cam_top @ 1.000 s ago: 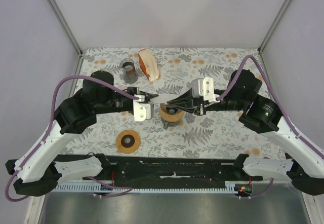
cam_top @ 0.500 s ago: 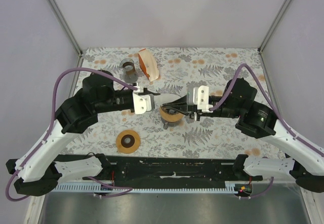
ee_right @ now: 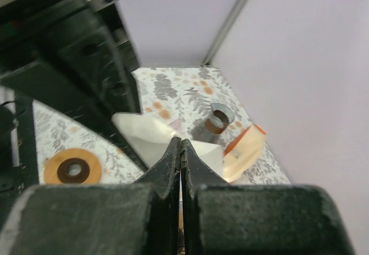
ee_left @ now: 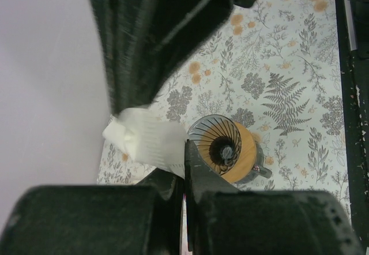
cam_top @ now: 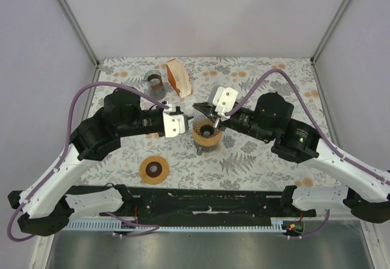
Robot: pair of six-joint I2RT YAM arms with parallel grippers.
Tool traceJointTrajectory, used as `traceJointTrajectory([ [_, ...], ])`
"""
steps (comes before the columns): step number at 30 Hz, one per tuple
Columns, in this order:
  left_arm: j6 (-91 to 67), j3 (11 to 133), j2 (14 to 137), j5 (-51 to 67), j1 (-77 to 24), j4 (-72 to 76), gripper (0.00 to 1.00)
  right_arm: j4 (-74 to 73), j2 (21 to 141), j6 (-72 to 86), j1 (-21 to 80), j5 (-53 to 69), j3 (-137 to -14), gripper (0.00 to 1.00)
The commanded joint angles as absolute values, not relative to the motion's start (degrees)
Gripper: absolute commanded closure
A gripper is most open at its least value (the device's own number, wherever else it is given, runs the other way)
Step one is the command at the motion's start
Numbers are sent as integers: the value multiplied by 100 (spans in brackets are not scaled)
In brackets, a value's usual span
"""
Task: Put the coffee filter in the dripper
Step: Pick up the coffee filter from the coffee filter holder.
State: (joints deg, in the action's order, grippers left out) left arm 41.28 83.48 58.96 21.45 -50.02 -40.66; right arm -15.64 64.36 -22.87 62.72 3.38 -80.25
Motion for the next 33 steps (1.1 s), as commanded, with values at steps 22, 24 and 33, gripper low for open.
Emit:
traceJointTrajectory([
  [22,4526,8200,5607,2294,-5063,-4113,98,-2619,5669,-2399,5608,2072,-8491,68],
  [24,4588,8209,5616,2320,-5063,-4166,98,-2663,5625,-2530,5599,2485,-8429,62],
  [33,4597,8271,5686,2338,-5071,-4166,98,-2716,5862,-2874,5599,3146,-8464,39],
])
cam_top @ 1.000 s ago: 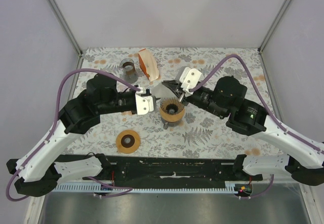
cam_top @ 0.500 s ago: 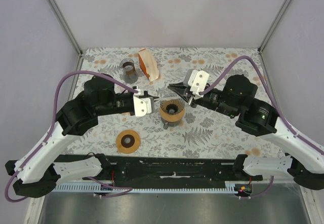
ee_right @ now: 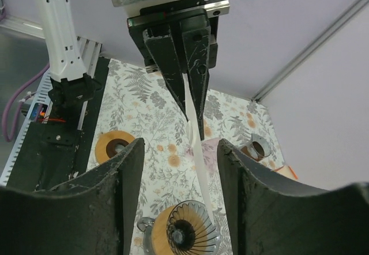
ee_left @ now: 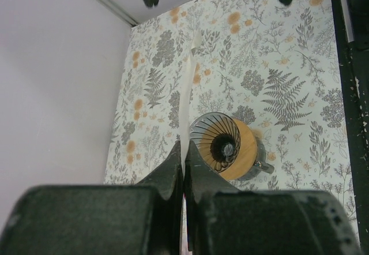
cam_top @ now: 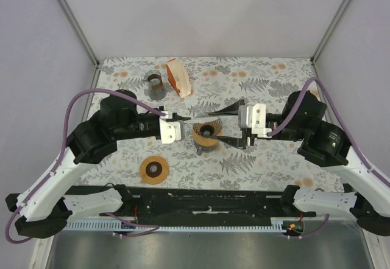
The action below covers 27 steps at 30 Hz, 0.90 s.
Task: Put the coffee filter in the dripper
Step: Pick up the coffee filter from the coffee filter holder.
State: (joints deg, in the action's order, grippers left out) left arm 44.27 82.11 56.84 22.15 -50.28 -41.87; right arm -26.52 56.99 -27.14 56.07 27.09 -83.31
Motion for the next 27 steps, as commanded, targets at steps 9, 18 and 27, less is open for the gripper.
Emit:
traceJointTrajectory([
  [9,4456,8306,5713,2276,-5071,-4104,98,-2699,5854,-2892,5616,3340,-8367,51],
  [18,4447,8306,5722,2232,-5071,-4087,98,-2443,5853,-2804,5616,3490,-8218,55],
  [27,4473,8279,5687,2197,-5071,-4096,98,-2391,5924,-2821,5616,3331,-8288,56],
])
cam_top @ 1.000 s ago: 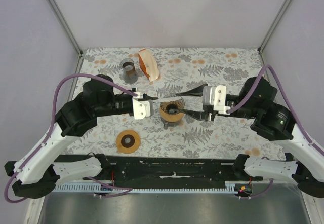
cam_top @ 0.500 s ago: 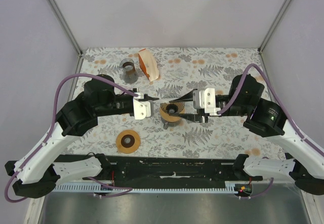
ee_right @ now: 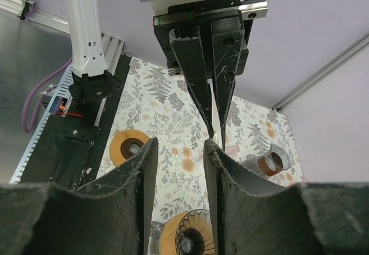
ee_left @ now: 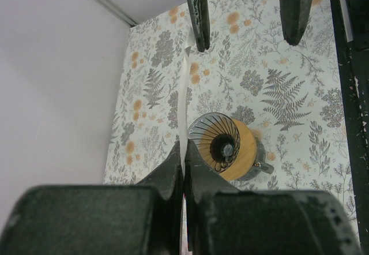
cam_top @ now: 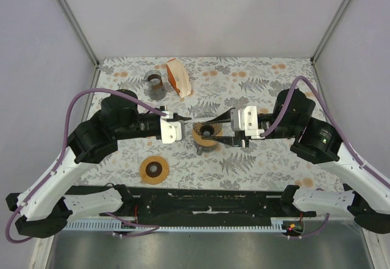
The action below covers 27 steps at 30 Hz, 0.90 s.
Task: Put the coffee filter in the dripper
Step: Pick up the coffee filter from the coffee filter holder.
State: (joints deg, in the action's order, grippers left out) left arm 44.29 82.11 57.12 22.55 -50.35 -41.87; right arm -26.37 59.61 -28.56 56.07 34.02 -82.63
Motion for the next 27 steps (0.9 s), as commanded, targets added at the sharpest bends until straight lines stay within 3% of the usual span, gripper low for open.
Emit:
traceJointTrajectory([
  [1,4482,8279,5687,2189,-5071,-4096,98,-2408,5863,-2821,5616,3322,-8288,56],
  [11,4500,8270,5713,2180,-5071,-4104,98,-2276,5695,-2900,5616,3314,-8191,46],
  [23,4500,8271,5722,2180,-5071,-4087,98,-2373,5906,-2892,5616,3313,-8279,46],
  [27,4491,8271,5722,2171,-5071,-4104,98,-2399,5915,-2883,5616,3392,-8279,50],
])
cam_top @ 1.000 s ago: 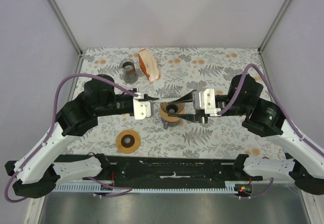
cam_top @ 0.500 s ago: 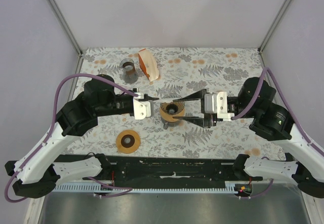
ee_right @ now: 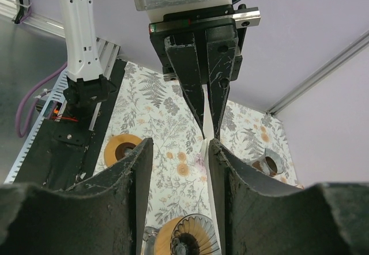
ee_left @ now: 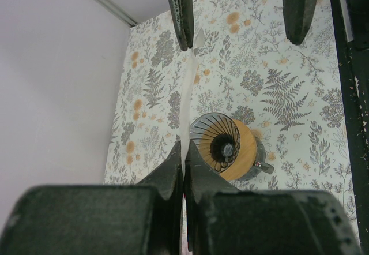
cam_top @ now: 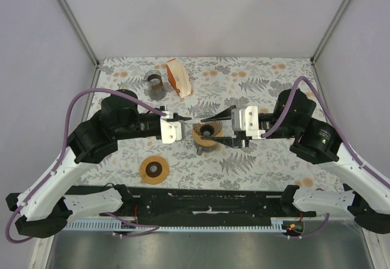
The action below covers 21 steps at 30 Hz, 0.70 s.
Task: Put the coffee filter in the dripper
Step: Pick up the coffee filter from the coffee filter holder.
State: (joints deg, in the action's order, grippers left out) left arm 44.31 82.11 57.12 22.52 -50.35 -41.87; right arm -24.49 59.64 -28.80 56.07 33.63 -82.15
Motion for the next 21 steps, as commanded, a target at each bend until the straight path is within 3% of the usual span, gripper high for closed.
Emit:
traceJointTrajectory([
  [1,4483,8279,5730,2162,-5071,-4087,98,-2399,5906,-2883,5616,3410,-8279,51],
  [13,4439,8297,5730,2145,-5071,-4087,98,-2408,5976,-2839,5616,3524,-8253,57],
  [21,4342,8306,5748,2109,-5071,-4017,98,-2408,6003,-2848,5616,3463,-8174,67],
])
